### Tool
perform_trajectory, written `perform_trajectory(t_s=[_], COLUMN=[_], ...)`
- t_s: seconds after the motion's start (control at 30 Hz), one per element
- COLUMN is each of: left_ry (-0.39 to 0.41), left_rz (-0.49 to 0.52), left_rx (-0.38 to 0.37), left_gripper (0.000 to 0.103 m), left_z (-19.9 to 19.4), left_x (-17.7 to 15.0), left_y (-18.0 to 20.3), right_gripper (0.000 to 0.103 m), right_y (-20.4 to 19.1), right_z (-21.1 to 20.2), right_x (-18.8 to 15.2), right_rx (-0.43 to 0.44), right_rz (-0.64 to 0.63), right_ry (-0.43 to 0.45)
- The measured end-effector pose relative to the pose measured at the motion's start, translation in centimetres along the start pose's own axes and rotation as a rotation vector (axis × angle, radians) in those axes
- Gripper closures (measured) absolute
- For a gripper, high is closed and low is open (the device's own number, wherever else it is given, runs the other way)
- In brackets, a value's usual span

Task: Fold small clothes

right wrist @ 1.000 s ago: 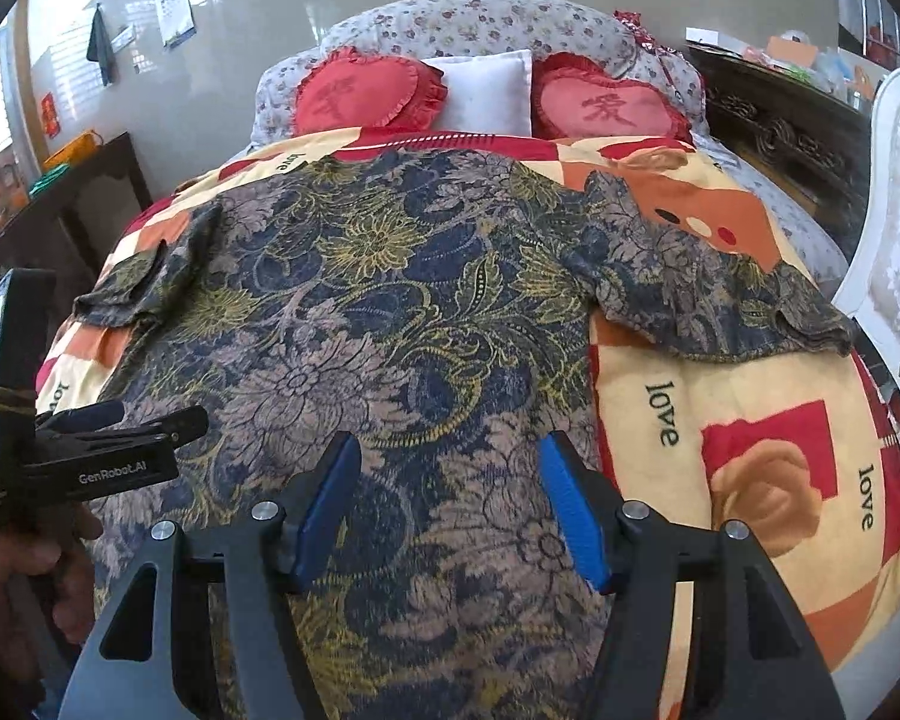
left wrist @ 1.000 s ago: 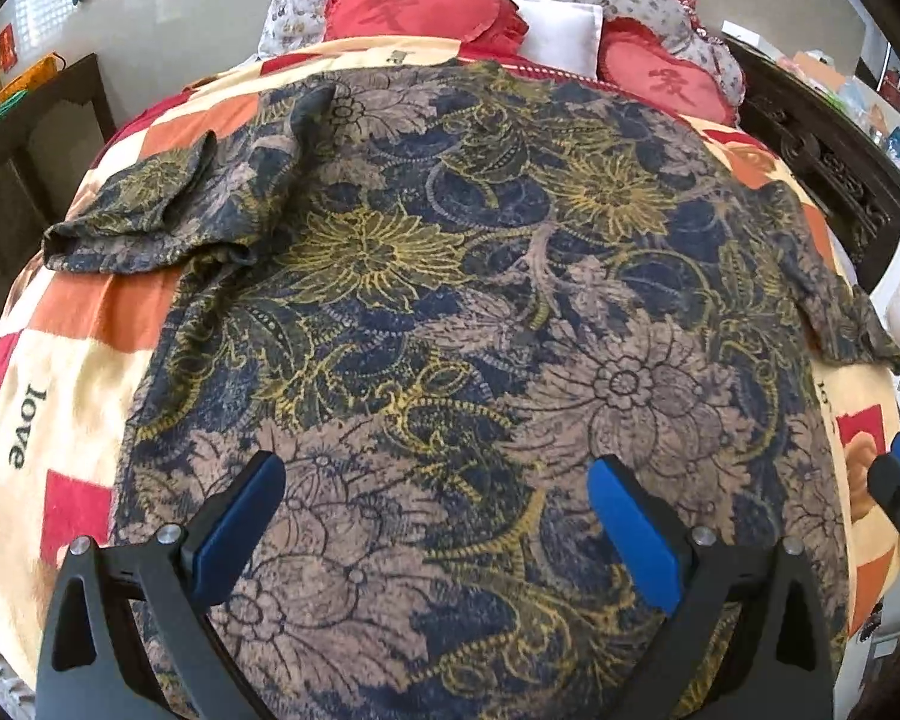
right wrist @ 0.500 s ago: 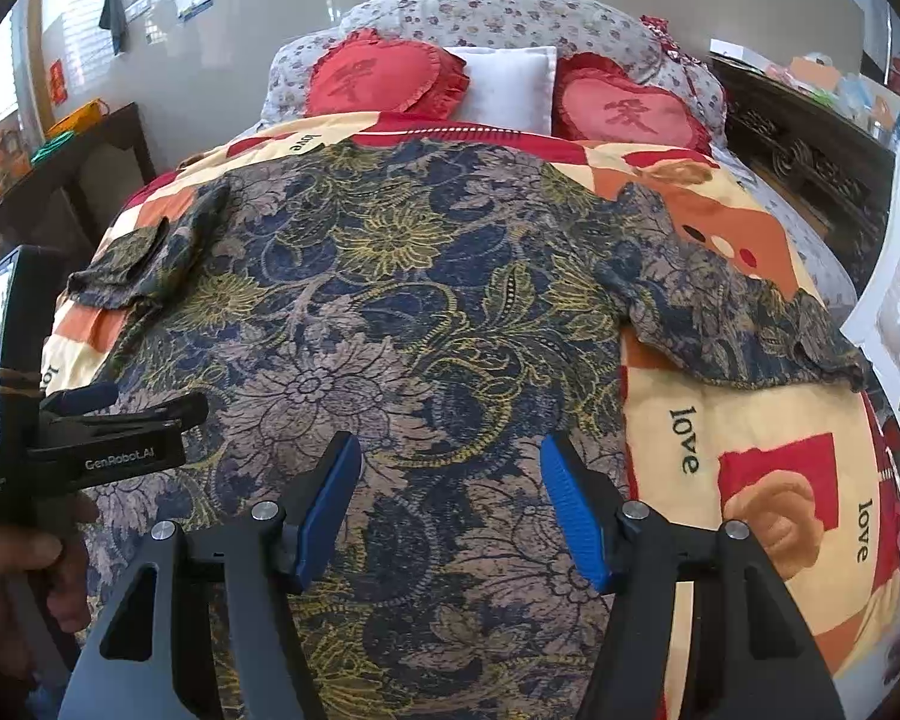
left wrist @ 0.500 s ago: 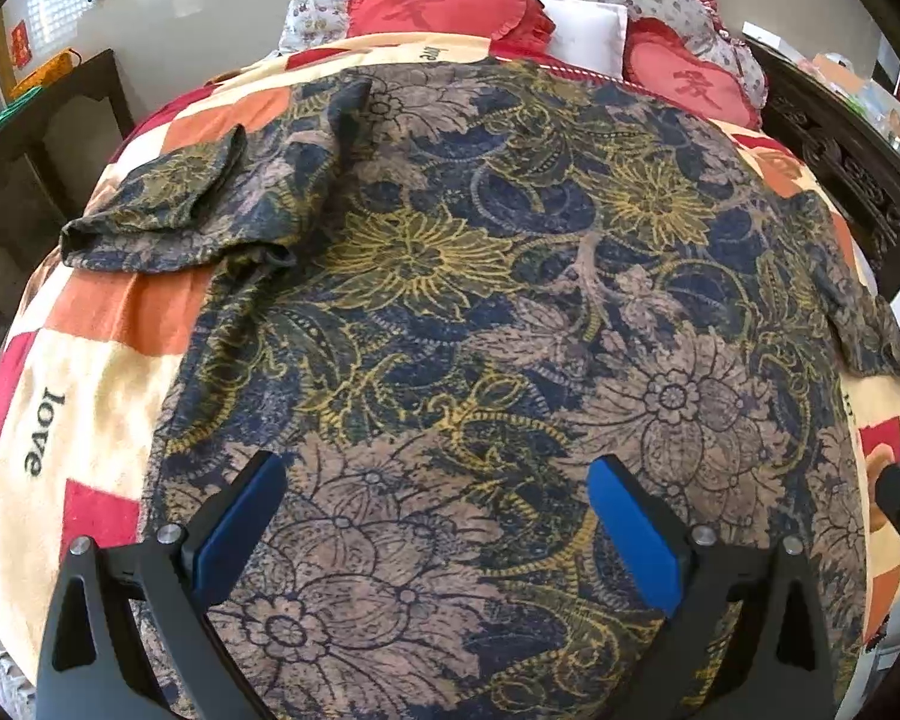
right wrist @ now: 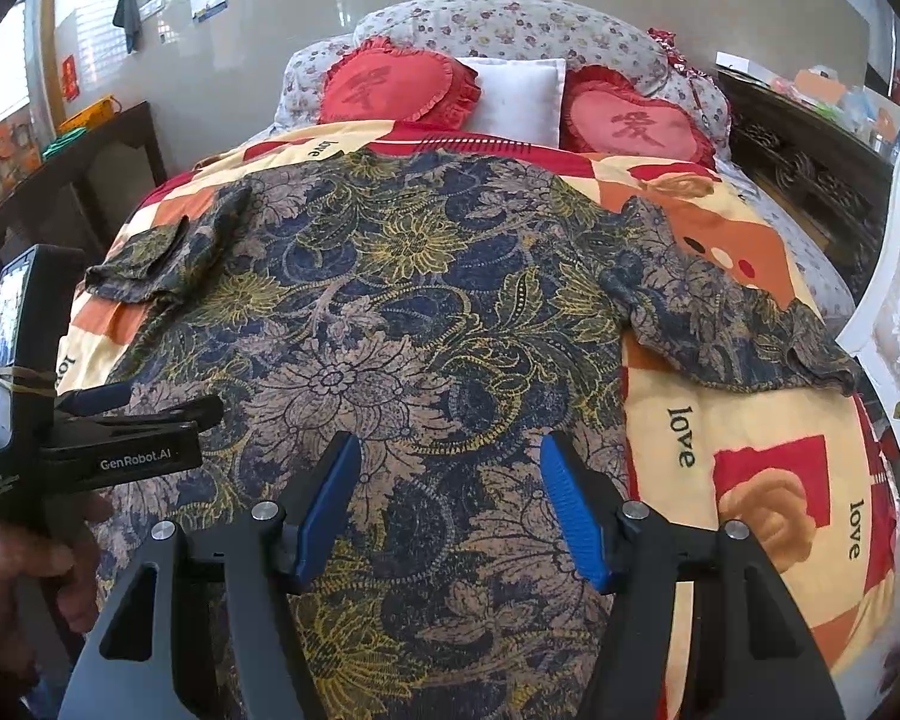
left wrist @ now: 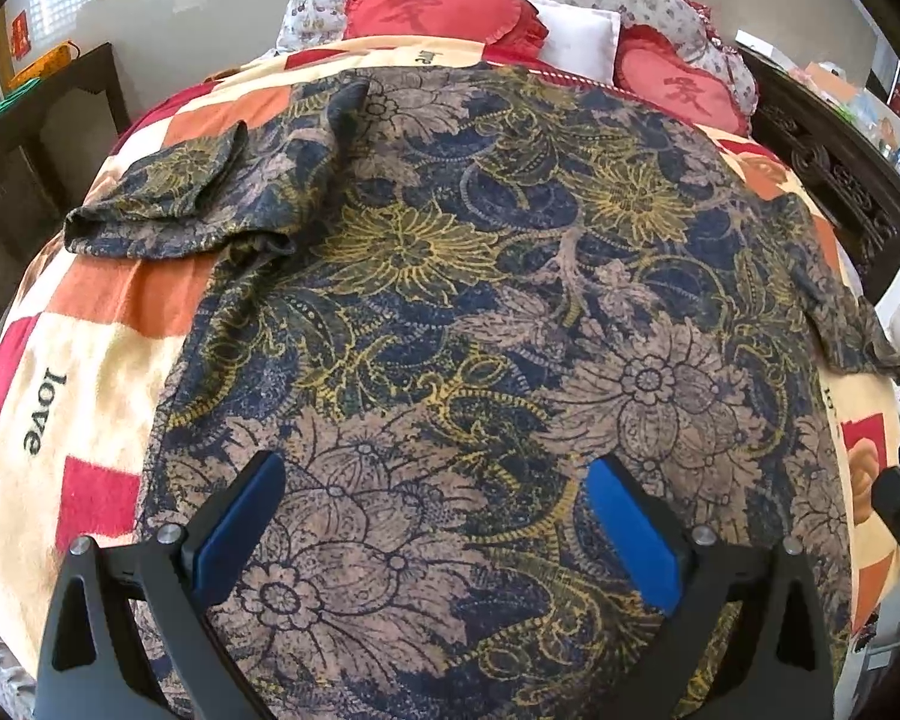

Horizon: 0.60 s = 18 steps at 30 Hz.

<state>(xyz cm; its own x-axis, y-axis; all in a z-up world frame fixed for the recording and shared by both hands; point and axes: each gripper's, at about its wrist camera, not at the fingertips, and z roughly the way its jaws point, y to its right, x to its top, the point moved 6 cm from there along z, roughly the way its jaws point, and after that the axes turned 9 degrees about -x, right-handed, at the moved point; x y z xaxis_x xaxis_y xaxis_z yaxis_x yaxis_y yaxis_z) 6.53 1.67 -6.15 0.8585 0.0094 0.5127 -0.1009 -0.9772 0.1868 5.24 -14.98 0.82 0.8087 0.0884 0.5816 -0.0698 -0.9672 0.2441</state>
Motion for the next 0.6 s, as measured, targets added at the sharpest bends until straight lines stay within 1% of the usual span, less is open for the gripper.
perform_trajectory(t_s=[0.2,0.6], left_ry=[-0.016,-0.027], left_rz=[-0.005,-0.001], left_rx=[-0.005,0.015], left_gripper=[0.000,0.000], left_z=[0.28,0.65], left_x=[-0.36,-0.73], left_y=[0.14,-0.40], right_gripper=[0.030,0.030], right_y=[-0.08,-0.36], right_z=[-0.26,0.24], right_x=[0.26,0.37], right_rx=[0.002,0.017], right_rz=[-0.009,0.001], right_ry=[0.012,0.007])
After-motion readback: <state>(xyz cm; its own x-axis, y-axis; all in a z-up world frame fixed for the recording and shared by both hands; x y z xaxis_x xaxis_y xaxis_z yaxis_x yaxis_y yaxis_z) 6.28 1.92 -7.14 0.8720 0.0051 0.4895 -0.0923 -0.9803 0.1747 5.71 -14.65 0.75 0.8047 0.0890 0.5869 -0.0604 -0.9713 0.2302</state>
